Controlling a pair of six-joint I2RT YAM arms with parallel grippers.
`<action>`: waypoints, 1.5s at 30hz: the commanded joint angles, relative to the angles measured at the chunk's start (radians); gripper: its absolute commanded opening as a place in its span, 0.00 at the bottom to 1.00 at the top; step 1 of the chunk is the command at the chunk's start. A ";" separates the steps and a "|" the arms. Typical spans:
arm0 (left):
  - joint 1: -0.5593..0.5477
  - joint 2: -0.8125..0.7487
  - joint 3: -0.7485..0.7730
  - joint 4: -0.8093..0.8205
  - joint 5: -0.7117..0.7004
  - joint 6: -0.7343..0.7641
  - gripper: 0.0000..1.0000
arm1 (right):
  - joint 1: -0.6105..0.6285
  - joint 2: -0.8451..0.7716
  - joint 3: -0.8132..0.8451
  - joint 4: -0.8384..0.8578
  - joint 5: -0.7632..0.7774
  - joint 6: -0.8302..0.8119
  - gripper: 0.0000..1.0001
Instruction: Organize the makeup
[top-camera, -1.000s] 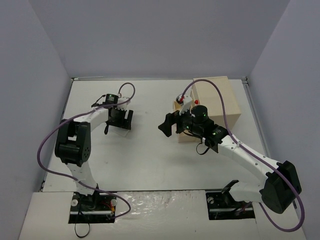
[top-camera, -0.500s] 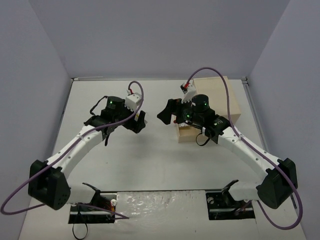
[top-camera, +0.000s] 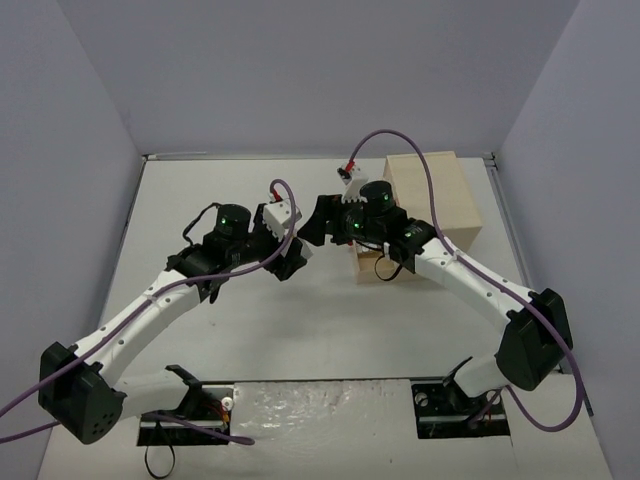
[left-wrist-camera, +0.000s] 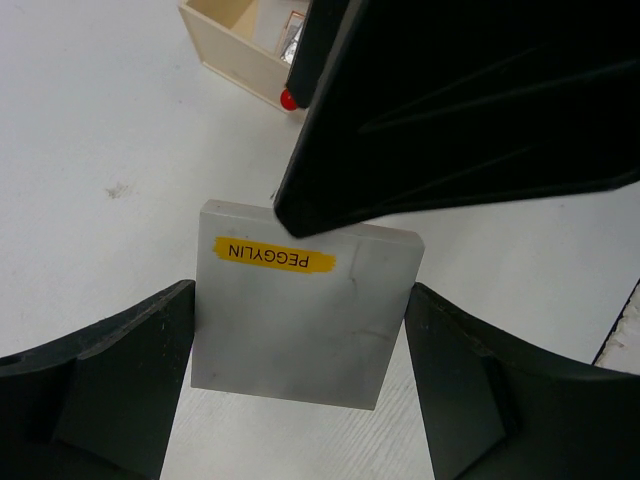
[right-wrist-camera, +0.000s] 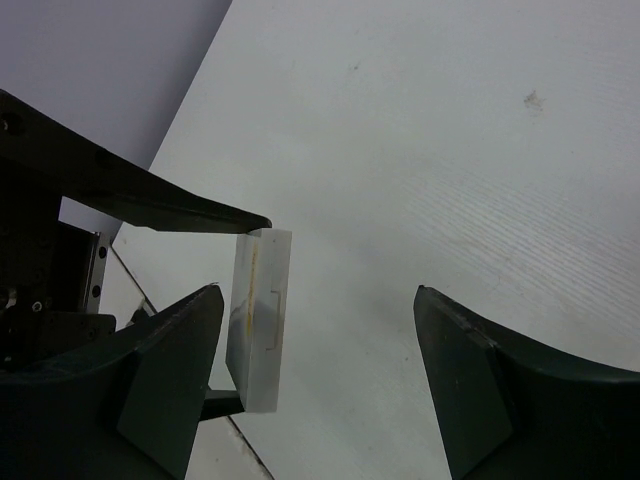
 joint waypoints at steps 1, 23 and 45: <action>-0.020 -0.026 0.065 0.099 0.026 0.047 0.46 | 0.022 0.018 0.055 0.055 -0.047 0.016 0.72; -0.023 0.015 0.078 0.119 0.034 0.054 0.52 | 0.059 0.033 0.043 0.064 -0.066 -0.024 0.00; 0.106 -0.045 0.111 -0.112 -0.456 -0.142 0.97 | 0.039 0.033 0.107 -0.193 0.873 -0.346 0.00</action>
